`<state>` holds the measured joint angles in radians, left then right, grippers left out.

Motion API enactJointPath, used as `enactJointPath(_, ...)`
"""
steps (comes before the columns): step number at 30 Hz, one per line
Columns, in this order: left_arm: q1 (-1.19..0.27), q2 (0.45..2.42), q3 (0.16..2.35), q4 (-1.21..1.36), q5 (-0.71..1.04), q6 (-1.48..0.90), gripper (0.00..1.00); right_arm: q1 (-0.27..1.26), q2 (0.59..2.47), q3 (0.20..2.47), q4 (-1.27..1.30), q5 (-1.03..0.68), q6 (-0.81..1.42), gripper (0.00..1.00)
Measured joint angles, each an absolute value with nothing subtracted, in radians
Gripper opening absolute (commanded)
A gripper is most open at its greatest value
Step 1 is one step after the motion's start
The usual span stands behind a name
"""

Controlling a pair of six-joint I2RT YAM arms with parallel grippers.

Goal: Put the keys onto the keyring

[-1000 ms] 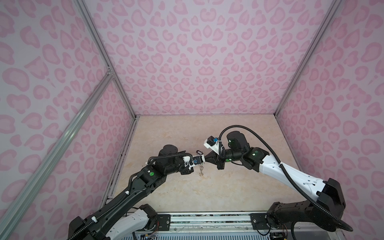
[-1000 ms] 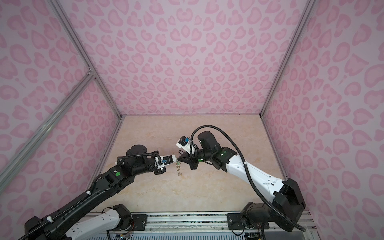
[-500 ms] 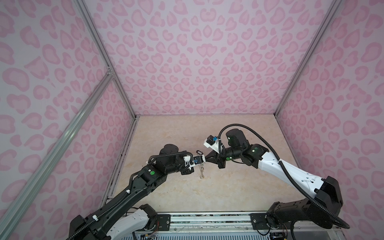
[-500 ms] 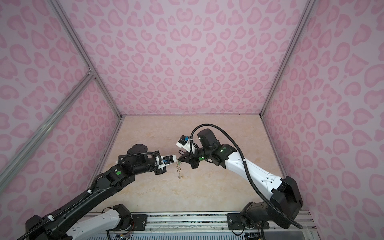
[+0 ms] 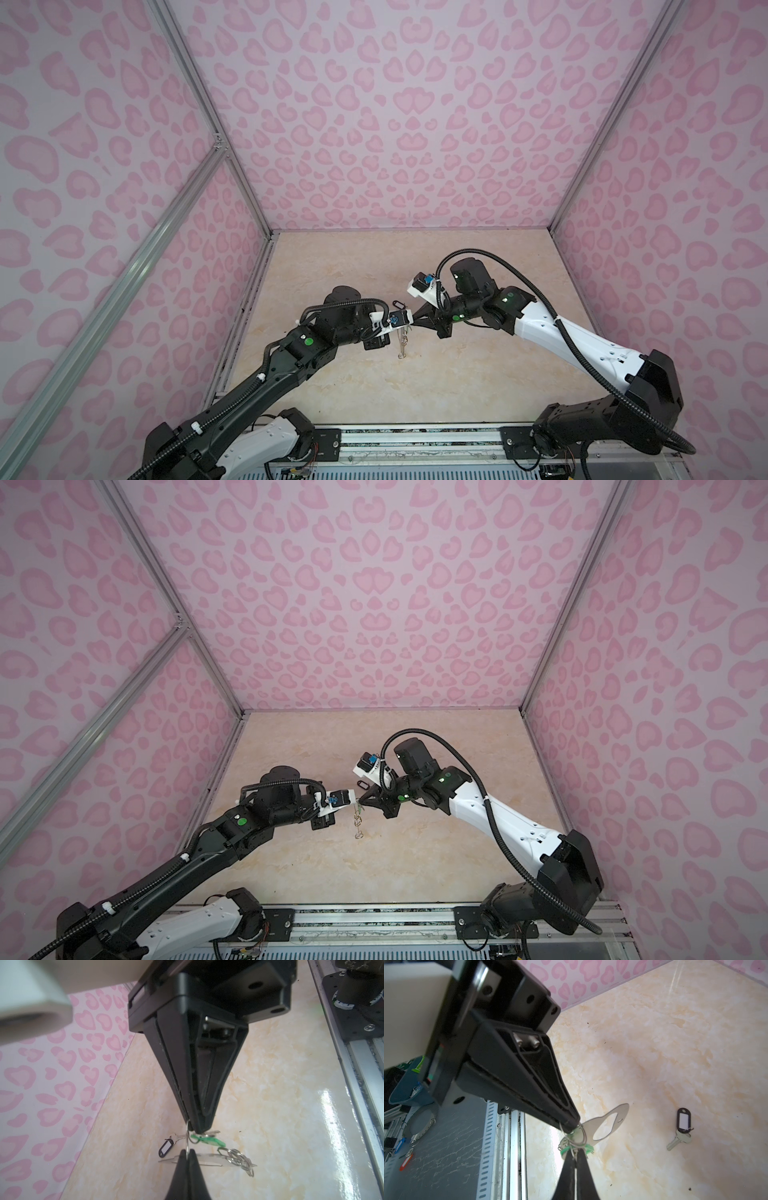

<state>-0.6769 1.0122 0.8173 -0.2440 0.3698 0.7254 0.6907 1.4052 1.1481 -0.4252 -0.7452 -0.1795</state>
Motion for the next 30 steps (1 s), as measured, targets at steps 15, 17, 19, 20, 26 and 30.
enactJointPath(15, -0.679, 1.056, 0.854, -0.251, 0.374, 0.731, 0.03, 0.712, 1.411, 1.172, -0.456, -0.662, -0.159, 0.00)
enactJointPath(17, -0.680, 1.056, 0.855, -0.248, 0.374, 0.735, 0.03, 0.712, 1.412, 1.173, -0.455, -0.655, -0.149, 0.00)
enactJointPath(19, -0.680, 1.056, 0.855, -0.248, 0.374, 0.738, 0.03, 0.713, 1.412, 1.173, -0.455, -0.653, -0.150, 0.00)
enactJointPath(20, -0.680, 1.056, 0.855, -0.247, 0.374, 0.744, 0.03, 0.713, 1.412, 1.173, -0.455, -0.652, -0.150, 0.00)
enactJointPath(26, -0.680, 1.056, 0.855, -0.240, 0.374, 0.757, 0.03, 0.714, 1.402, 1.179, -0.463, -0.651, -0.169, 0.00)
enactJointPath(30, -0.681, 1.056, 0.857, -0.239, 0.377, 0.760, 0.03, 0.717, 1.369, 1.164, -0.461, -0.660, -0.202, 0.00)
